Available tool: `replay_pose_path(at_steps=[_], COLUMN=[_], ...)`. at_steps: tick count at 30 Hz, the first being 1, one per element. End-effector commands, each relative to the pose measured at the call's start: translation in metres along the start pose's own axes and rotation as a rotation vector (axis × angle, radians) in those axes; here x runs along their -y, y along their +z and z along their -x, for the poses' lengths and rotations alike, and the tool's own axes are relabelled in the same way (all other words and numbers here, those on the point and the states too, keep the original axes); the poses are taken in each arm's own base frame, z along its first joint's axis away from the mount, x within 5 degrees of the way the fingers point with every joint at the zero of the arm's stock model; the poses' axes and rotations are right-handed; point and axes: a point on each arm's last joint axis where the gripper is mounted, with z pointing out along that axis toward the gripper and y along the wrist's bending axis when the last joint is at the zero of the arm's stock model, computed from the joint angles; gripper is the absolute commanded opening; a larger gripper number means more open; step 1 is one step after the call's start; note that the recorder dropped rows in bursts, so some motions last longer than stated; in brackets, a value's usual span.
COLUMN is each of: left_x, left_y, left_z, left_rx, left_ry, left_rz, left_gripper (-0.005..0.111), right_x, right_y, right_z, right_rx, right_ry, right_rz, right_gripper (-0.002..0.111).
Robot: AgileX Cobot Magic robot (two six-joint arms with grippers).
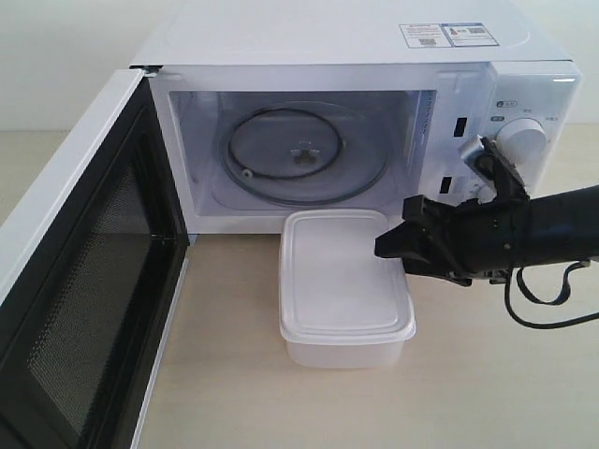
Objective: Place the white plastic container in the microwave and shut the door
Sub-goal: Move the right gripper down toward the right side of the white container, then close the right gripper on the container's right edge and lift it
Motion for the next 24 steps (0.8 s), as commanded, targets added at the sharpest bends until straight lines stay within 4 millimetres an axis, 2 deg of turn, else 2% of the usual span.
replay_pose_path(at_steps=[1, 10, 20, 24], left_x=[0.0, 0.0, 0.0, 0.0], left_y=[0.0, 0.0, 0.0, 0.0], left_z=[-0.001, -0.001, -0.001, -0.001], left_rx=[-0.002, -0.002, -0.002, -0.002], left_ry=[0.009, 0.009, 0.009, 0.009], left_rz=[0.004, 0.004, 0.004, 0.004], left_gripper=[0.004, 0.004, 0.004, 0.004], right_x=[0.0, -0.001, -0.01, -0.009], right_y=[0.004, 0.005, 0.016, 0.016], right_z=[0.008, 0.007, -0.001, -0.002], right_rx=[0.05, 0.039, 0.011, 0.002], right_ry=[-0.017, -0.032, -0.075, -0.04], right_rz=[-0.093, -0.089, -0.12, -0.132], right_gripper=[0.05, 0.05, 0.05, 0.05])
